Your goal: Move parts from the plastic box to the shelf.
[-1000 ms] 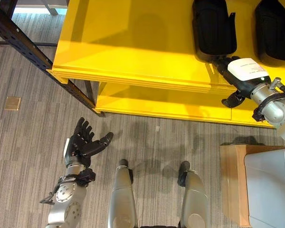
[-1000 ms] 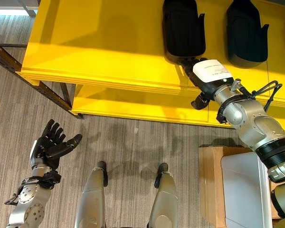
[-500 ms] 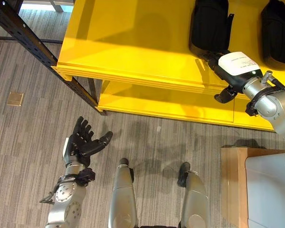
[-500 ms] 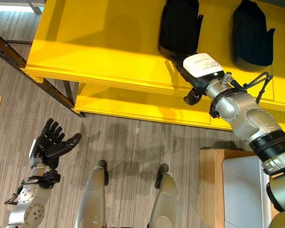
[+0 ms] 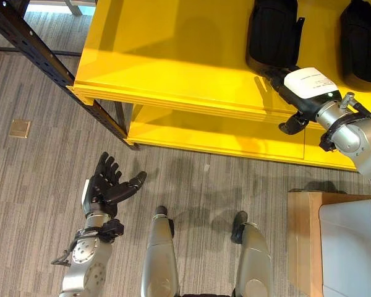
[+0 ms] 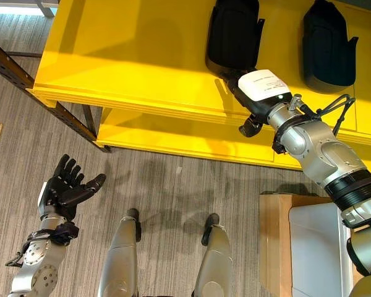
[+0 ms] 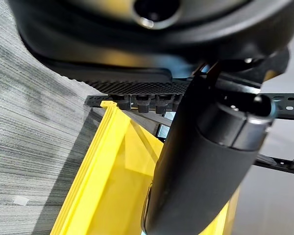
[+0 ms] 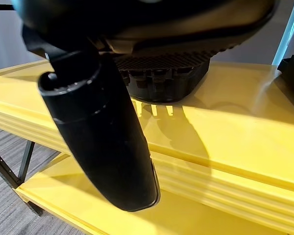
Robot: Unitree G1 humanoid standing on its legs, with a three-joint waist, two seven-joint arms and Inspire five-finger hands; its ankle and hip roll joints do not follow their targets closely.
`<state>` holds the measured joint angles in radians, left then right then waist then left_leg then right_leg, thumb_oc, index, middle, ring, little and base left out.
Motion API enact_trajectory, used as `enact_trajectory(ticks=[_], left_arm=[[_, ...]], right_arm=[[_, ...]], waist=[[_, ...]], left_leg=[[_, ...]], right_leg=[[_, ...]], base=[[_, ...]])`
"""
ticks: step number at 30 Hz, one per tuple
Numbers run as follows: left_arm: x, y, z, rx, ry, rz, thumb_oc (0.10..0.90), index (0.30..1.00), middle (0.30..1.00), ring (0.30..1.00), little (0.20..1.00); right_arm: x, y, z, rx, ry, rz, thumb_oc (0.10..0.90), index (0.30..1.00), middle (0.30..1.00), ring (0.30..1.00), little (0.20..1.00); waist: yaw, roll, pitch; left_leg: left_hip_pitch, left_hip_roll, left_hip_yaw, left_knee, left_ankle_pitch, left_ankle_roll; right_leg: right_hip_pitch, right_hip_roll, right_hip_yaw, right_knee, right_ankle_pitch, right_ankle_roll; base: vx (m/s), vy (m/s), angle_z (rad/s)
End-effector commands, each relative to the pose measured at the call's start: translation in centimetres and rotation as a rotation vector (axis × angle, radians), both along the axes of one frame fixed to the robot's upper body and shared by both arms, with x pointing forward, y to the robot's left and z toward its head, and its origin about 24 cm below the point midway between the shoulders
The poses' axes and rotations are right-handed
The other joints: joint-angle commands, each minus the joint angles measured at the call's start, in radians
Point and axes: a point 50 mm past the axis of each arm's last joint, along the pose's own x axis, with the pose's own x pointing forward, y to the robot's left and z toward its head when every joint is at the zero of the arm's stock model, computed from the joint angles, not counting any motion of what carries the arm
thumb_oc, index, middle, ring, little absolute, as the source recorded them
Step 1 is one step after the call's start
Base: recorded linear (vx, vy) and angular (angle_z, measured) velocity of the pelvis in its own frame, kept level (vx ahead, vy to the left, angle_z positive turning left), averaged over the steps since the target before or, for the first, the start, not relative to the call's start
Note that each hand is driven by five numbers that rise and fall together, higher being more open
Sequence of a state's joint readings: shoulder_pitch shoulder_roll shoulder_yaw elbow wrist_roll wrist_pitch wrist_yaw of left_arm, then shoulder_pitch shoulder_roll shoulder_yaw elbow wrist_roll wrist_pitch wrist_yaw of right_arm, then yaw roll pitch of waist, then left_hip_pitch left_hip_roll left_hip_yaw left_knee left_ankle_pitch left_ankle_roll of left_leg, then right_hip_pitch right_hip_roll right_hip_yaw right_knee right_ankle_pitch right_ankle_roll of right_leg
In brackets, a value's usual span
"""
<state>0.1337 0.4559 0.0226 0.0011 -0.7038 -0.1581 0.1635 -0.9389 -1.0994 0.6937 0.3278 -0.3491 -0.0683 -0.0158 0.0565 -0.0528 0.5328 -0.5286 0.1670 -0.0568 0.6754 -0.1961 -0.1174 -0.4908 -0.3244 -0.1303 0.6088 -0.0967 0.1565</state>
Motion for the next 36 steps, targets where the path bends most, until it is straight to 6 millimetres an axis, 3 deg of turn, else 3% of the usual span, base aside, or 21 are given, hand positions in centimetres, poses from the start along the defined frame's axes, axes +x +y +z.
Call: enact_trajectory(ticks=[1,5,11,24,36], left_arm=[[-0.2,1.1,3.9,0.071,-0.190,-0.004,0.900,1.000,1.000,1.000,1.000],[-0.2,1.1,3.9,0.076,-0.188,-0.006,0.900,1.000,1.000,1.000,1.000],[-0.2,1.1,3.9,0.077,-0.190,-0.005,0.900,1.000,1.000,1.000,1.000],[-0.3,1.1,4.2,0.085,-0.195,-0.001,0.900,1.000,1.000,1.000,1.000],[-0.5,1.4,3.9,0.078,-0.185,0.011,0.900,1.000,1.000,1.000,1.000]], right_arm=[[-0.7,-0.5,5.4,0.077,-0.193,0.002,0.900,1.000,1.000,1.000,1.000],[-0.8,-1.5,4.7,0.088,-0.183,-0.032,0.900,1.000,1.000,1.000,1.000],[-1.3,-1.3,4.8,0.083,-0.190,-0.010,0.900,1.000,1.000,1.000,1.000],[-3.5,0.1,7.0,0.091,-0.270,0.112,0.900,1.000,1.000,1.000,1.000],[-4.2,0.3,7.5,0.083,-0.285,0.137,0.900,1.000,1.000,1.000,1.000]], waist=[[0.006,-0.010,-0.033],[0.002,-0.011,-0.031],[-0.002,-0.016,-0.033],[-0.004,-0.033,-0.041],[-0.002,-0.037,-0.047]], left_leg=[[0.008,0.018,-0.006,-0.075,0.072,0.022],[0.007,0.021,-0.005,-0.073,0.073,0.022],[0.011,0.023,-0.005,-0.077,0.073,0.021],[0.013,0.022,-0.005,-0.079,0.069,0.023],[0.012,0.019,-0.003,-0.081,0.070,0.024]], right_leg=[[0.023,0.005,0.033,0.067,-0.065,-0.034],[0.022,0.006,0.034,0.065,-0.063,-0.034],[0.027,0.007,0.031,0.058,-0.061,-0.032],[0.030,0.006,0.032,0.050,-0.056,-0.026],[0.032,0.005,0.032,0.045,-0.052,-0.026]], base=[[0.00,0.000,0.00],[0.00,0.000,0.00],[0.00,0.000,0.00],[0.00,0.000,0.00],[0.00,0.000,0.00]])
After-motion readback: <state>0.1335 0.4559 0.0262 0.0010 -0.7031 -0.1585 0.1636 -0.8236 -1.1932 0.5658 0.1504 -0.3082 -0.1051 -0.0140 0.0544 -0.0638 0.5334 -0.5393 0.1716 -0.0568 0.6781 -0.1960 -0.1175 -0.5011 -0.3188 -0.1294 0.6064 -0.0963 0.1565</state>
